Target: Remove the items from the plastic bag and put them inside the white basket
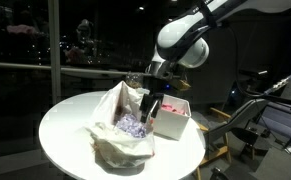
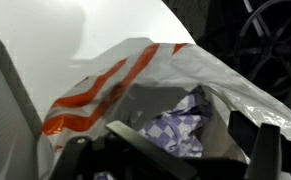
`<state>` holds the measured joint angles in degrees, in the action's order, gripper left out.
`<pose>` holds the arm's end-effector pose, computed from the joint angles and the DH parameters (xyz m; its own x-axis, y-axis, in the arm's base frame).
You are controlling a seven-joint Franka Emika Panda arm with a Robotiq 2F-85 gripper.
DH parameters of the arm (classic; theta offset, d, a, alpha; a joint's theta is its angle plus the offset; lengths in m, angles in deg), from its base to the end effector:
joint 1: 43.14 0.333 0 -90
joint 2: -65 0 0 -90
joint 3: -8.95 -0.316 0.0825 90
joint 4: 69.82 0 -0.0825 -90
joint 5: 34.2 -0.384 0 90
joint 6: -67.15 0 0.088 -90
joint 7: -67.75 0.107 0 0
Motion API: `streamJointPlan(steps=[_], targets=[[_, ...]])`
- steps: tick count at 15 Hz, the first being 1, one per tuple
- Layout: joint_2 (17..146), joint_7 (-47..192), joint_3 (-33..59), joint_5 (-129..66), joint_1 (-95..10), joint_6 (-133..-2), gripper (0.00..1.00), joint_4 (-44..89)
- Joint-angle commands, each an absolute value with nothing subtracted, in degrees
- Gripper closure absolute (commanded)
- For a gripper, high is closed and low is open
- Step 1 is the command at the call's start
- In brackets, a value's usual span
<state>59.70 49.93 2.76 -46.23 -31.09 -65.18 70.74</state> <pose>0.4400 0.1491 0.3292 0.8849 0.4655 -0.0159 0.4582 -0.8763 -0.1489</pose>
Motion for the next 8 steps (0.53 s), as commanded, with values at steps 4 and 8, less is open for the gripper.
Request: streamJointPlan(steps=[4,8], targets=[[69.7,51.16,-1.56,-39.02,-30.51,-75.68,0.0,63.35],[78.87,49.63,-1.9,-38.95,-31.76,-79.35,0.0,60.58]])
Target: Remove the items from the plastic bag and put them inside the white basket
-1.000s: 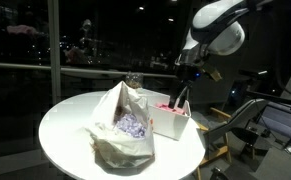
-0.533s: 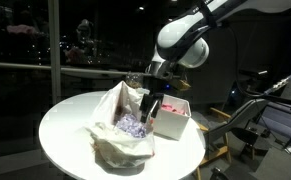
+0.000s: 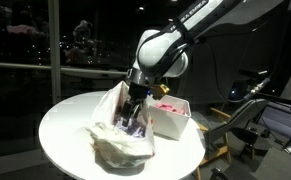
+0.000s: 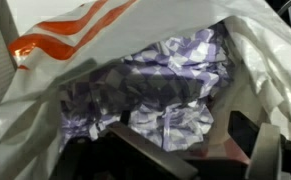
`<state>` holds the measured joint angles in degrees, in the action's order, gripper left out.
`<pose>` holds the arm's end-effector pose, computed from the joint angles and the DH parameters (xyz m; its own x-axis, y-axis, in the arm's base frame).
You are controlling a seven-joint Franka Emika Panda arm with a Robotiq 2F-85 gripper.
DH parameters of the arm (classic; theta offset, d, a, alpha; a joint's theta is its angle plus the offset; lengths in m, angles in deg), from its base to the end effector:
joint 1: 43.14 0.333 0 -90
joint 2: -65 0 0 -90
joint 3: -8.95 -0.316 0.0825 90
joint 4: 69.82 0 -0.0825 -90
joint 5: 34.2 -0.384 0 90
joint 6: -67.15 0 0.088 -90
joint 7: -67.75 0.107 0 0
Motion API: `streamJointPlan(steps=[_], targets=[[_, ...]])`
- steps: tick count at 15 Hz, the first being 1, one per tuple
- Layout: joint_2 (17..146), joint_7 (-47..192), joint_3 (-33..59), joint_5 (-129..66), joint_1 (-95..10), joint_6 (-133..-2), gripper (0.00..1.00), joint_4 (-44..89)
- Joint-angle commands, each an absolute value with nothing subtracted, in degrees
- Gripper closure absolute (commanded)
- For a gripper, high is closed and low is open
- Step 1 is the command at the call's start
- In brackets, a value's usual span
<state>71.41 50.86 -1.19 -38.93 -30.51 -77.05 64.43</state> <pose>0.4787 0.2004 0.2926 0.8096 0.5817 0.0787 0.5860 -0.8087 -0.0513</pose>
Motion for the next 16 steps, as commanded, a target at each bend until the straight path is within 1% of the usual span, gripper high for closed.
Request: streamJointPlan(steps=[1,4,5,6,7,8,10,12,14,15,16], targets=[[80.93,49.45,-2.17,-39.07,-32.15,-79.4,0.0,60.12],[85.84,49.84,-1.55,-34.72,-32.39,-79.7,0.0,59.54],[86.73,49.68,-1.5,-33.17,-32.48,-79.7,0.25,59.52],[86.84,50.44,-1.37,-31.62,-32.26,-80.27,0.26,59.85],[86.92,50.61,-1.53,-30.81,-32.38,-80.71,0.32,59.99],[86.07,50.66,-2.07,-30.86,-32.63,-81.16,0.42,60.55],[83.76,50.66,-3.03,-31.98,-33.12,-81.27,0.58,61.25],[80.58,50.54,-3.97,-33.29,-33.58,-80.8,0.71,61.93],[76.52,50.43,-4.75,-34.82,-34.06,-80.09,0.87,62.48],[74.79,50.61,-4.8,-35.02,-34.02,-79.59,0.9,62.53],[71.66,51.29,-4.64,-34.92,-33.82,-78.37,0.92,62.87]])
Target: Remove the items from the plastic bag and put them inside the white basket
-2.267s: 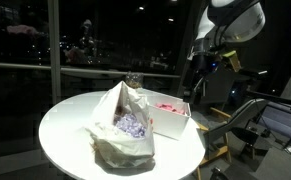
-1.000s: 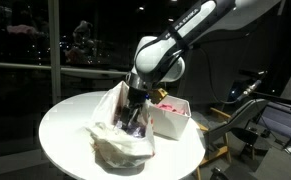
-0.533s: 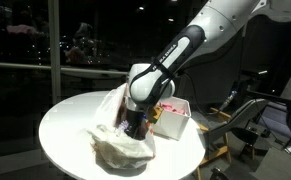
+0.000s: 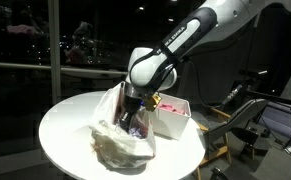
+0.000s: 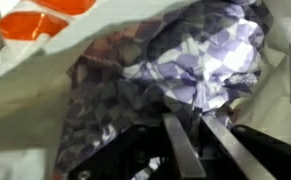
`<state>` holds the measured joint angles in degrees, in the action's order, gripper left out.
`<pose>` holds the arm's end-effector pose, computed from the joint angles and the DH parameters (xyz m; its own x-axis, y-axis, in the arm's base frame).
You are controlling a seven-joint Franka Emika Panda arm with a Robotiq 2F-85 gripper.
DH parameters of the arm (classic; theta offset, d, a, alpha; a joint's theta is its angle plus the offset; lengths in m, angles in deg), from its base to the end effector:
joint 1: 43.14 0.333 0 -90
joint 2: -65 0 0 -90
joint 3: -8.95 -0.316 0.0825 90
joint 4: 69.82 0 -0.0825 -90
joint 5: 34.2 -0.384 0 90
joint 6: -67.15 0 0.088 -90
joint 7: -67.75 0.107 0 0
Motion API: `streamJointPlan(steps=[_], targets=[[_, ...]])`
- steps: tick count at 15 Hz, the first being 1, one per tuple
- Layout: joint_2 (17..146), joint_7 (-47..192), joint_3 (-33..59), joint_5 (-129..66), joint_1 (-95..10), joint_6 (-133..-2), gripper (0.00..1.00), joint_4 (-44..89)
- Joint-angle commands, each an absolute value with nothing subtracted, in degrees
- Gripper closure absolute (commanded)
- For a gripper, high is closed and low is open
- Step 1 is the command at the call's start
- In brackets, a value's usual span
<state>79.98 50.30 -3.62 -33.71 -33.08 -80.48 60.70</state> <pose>0.4974 0.2085 0.2469 0.7654 0.6410 0.0569 0.6432 -0.7648 -0.0360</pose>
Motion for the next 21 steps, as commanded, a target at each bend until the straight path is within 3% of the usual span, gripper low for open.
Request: streamJointPlan(steps=[1,8,11,15,16,17,19,21], targets=[[69.74,51.84,-4.37,-34.7,-33.61,-77.63,0.94,62.88],[50.48,60.07,-3.55,-29.56,-32.44,-72.18,0.88,65.23],[41.79,66.68,-5.01,-25.31,-32.72,-67.75,0.91,64.32],[40.78,63.7,-3.73,-27.31,-31.67,-62.55,0.9,64.25],[41.58,62.06,-2.88,-28.57,-31.05,-63.04,0.87,65.03],[42.29,61.13,-2.31,-29.19,-30.81,-64.26,0.64,65.89],[45.97,57.88,-0.38,-32.0,-30.13,-67.28,0.61,67.66],[51.16,55.71,0.82,-33.64,-30.55,-73.75,0.46,69.71]])
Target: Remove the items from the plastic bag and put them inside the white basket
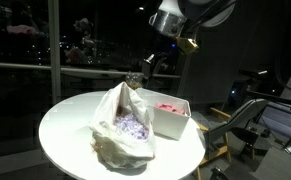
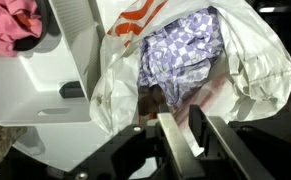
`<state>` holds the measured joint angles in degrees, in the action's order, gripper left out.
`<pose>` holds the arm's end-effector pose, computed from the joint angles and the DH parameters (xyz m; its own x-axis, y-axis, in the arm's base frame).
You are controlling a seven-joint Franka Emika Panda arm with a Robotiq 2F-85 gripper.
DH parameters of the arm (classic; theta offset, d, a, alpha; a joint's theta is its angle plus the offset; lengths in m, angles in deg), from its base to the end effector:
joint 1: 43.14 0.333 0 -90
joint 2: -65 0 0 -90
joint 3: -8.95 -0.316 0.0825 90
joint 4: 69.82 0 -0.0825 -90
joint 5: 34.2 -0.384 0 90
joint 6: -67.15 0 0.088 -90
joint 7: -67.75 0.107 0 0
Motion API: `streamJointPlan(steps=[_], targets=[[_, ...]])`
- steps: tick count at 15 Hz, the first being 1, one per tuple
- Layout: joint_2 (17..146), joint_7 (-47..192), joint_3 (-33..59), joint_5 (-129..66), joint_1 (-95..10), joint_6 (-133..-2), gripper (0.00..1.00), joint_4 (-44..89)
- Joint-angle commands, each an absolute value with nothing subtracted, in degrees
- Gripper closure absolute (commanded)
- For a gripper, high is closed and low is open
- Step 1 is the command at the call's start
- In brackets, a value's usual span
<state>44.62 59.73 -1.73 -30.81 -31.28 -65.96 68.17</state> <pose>0.4239 0.1787 0.4707 0.8100 0.5356 0.2388 0.5138 -0.8444 0.1514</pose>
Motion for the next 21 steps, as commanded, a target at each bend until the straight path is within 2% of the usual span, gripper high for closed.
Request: streamJointPlan(steps=[1,6,8,11,17,18,19,21], targets=[[54.55,53.77,1.61,-35.85,-30.09,-77.34,0.39,70.34],[68.94,42.69,0.68,-48.75,-29.52,-86.08,0.02,68.92],[73.1,39.52,-1.42,-52.46,-30.96,-86.28,0.0,67.63],[79.45,47.51,0.67,-38.41,-31.55,-94.29,0.0,67.1],[91.79,54.22,3.35,-27.47,-32.23,-93.0,0.0,60.79],[92.59,54.5,3.36,-26.72,-32.2,-92.89,0.25,60.03],[92.43,54.28,2.08,-27.55,-32.95,-92.39,0.26,59.71],[91.38,53.63,-0.56,-29.89,-34.63,-91.76,0.41,59.74]])
